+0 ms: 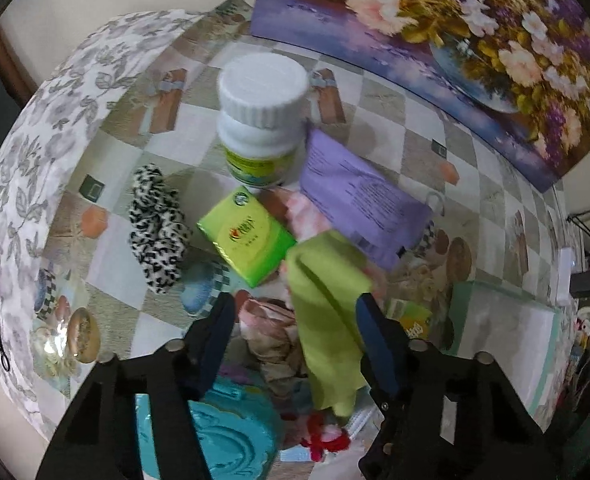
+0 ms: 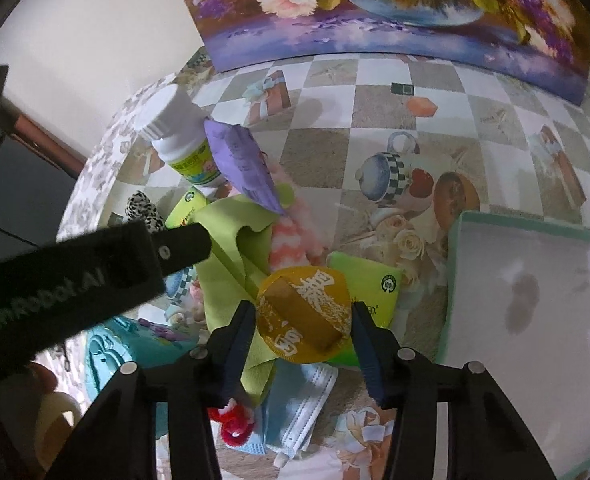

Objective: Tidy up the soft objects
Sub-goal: 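Close the left tool on the yellow-green cloth while the right tool grips the yellow packet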

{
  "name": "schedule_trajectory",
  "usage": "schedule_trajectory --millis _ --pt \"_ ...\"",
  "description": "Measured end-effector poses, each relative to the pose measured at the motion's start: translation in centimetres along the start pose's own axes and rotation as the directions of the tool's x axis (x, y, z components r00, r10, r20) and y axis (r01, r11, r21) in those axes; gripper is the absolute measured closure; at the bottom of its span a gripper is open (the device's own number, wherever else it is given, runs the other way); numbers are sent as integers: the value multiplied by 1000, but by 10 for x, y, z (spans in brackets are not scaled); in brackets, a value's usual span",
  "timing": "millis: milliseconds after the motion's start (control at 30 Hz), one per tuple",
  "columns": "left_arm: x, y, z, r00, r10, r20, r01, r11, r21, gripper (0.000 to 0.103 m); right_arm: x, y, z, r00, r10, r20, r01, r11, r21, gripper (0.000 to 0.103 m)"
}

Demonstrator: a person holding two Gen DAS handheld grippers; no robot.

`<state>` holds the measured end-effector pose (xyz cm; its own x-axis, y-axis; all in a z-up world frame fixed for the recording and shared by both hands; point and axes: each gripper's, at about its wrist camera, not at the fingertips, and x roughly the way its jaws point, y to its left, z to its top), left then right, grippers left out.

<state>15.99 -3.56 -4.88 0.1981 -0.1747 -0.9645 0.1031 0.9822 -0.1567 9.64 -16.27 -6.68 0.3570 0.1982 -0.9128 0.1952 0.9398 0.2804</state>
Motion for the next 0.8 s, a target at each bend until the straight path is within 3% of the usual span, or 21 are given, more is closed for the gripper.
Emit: schedule_trajectory --millis 367,567,800 --pt "24 -12 -5 999 -16 -51 17 1000 24 67 4 -14 -3 999 34 -16 -33 998 55 51" --pt "26 -12 -6 999 -17 -42 18 999 33 90 3 -20 -4 999 41 -17 -40 997 71 51" --pt "24 -11 -5 999 -25 -31 26 999 30 94 -1 -21 -4 999 48 -8 -47 996 76 51"
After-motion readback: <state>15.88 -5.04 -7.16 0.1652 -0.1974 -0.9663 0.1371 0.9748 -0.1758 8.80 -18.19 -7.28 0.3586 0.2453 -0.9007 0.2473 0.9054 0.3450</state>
